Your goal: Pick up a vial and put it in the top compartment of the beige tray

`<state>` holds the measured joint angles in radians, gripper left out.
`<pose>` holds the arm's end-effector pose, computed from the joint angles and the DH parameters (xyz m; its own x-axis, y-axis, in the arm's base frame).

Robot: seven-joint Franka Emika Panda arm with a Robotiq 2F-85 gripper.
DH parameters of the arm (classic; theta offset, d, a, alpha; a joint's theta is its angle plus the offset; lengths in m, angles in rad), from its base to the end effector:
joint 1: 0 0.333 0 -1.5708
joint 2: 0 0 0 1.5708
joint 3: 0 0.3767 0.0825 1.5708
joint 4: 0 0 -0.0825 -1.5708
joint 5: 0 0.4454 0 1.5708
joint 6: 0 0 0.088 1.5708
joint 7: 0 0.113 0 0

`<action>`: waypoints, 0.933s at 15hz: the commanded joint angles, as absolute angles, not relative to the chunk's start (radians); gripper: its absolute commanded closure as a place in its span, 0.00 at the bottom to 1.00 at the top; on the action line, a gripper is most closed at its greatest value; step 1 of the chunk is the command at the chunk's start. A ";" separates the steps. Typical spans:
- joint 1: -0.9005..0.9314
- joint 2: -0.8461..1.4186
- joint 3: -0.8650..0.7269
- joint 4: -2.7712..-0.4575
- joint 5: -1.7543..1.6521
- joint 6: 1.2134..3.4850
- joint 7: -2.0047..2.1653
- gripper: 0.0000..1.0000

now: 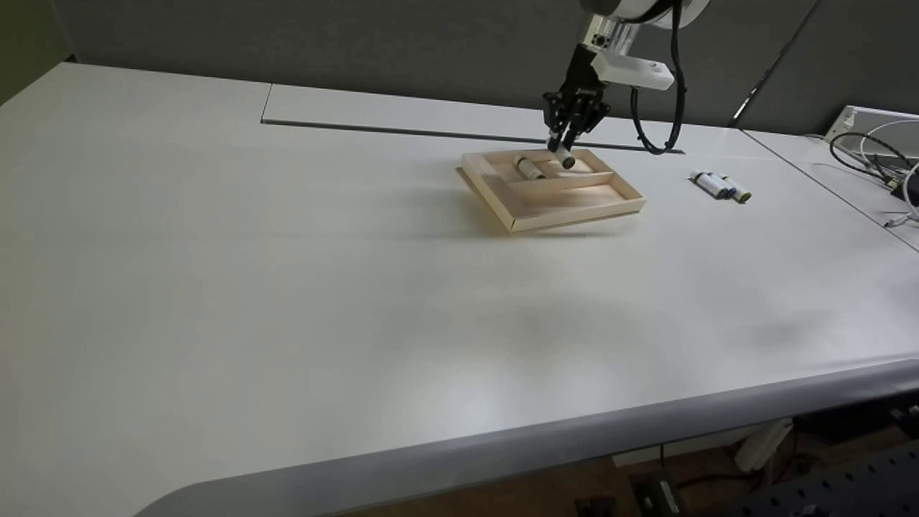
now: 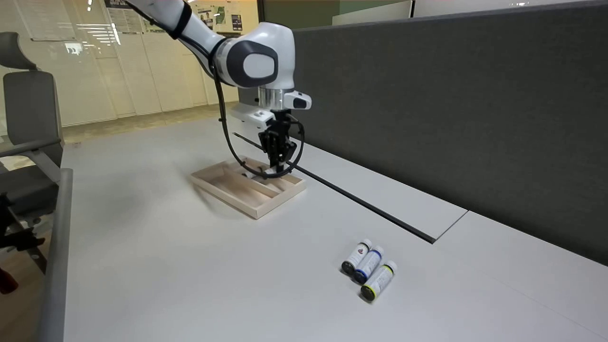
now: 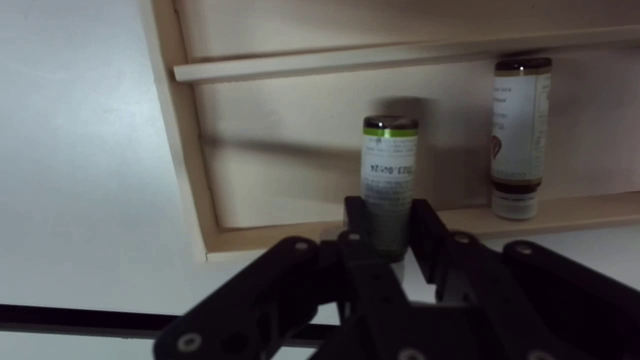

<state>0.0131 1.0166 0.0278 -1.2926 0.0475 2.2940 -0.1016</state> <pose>0.8345 0.0297 0.1082 0.9951 0.0979 -0.0103 0.0972 -0.9935 -0.0601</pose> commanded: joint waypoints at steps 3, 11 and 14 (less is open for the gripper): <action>0.017 0.961 0.031 -1.393 0.044 2.352 -0.067 0.93; 0.026 0.878 0.038 -1.545 0.038 2.422 -0.073 0.93; 0.030 0.877 0.034 -1.572 0.034 2.429 -0.069 0.93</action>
<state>0.0262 0.9204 0.0373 -1.4997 0.0454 2.4106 -0.1006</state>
